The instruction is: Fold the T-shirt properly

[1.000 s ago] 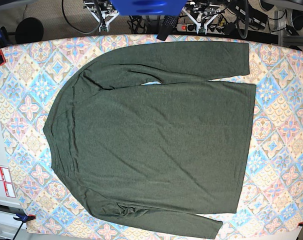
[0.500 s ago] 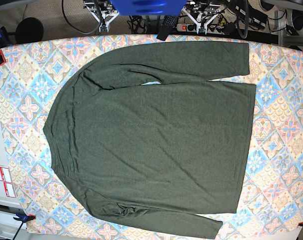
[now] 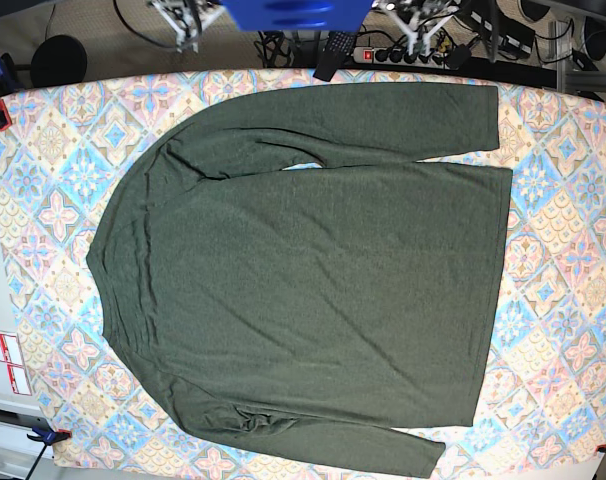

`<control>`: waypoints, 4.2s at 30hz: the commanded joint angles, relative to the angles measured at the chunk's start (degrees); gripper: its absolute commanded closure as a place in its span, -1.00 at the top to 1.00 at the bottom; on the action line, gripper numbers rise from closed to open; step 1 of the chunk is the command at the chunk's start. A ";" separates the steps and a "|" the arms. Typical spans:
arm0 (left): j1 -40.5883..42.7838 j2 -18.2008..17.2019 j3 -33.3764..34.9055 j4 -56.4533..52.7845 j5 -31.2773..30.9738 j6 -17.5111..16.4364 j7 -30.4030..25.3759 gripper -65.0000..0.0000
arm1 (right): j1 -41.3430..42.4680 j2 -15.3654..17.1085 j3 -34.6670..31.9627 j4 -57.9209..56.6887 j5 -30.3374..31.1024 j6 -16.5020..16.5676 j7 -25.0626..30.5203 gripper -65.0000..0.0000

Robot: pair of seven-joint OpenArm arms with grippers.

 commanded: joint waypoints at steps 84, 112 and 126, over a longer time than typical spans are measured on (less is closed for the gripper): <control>24.03 -16.62 -7.00 73.72 -42.45 0.08 29.64 -0.16 | -34.74 3.30 2.87 88.87 0.41 0.29 -20.61 -1.00; 24.38 -16.70 -1.28 79.61 -42.54 -0.10 29.46 -1.00 | -29.29 2.60 1.99 88.87 0.41 0.29 -29.23 -0.95; 25.35 -16.88 -6.56 82.95 -42.45 -0.10 29.46 -1.00 | -18.65 2.60 -2.85 88.43 0.85 0.29 -31.86 -0.70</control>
